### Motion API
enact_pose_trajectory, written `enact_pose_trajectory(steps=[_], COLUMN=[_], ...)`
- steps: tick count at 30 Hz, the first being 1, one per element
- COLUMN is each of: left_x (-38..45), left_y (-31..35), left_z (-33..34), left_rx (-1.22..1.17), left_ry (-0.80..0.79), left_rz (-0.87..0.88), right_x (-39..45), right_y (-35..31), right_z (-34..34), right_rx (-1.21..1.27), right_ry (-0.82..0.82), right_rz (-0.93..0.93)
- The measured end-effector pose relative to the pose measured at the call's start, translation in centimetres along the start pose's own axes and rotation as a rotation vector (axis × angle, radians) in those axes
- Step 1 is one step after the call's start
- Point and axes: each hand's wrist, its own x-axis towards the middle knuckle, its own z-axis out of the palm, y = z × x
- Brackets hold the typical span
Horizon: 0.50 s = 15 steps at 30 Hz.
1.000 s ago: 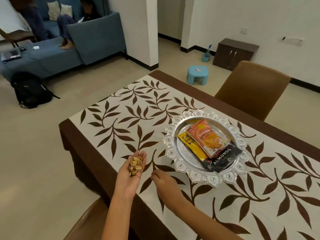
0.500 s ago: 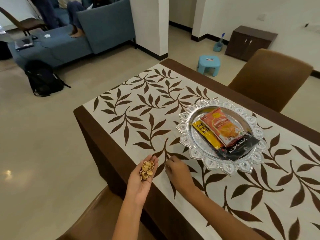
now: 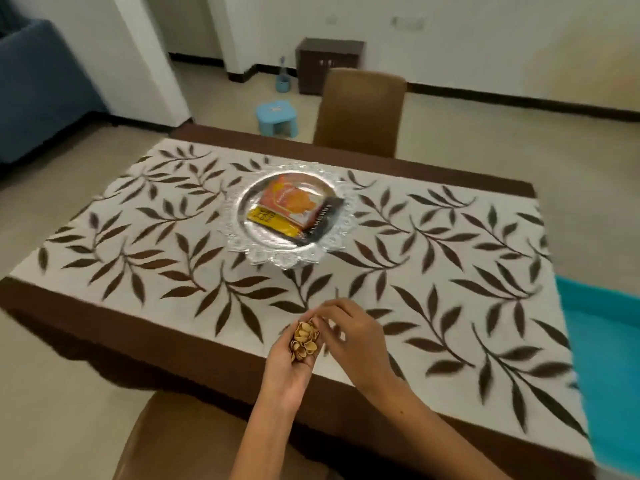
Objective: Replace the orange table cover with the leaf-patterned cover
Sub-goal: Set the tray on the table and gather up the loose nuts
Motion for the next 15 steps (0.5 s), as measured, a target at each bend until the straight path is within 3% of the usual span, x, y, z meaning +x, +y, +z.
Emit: enact_pose_trajectory(steps=[8,15], left_x=[-6.2,-16.3], left_y=[-21.5,-42.6], left_z=[3.8,2.3], left_rx=[0.324,0.638], left_ry=[-0.178,-0.33], left_rz=[-0.355,-0.751], right_x=[-18.0,-39.2], right_y=[4.9,5.9], right_z=[-16.6,-28.4], right_rx=[-0.251,-0.441], right_ry=[0.266,0.489], right_rz=[0.326,0.684])
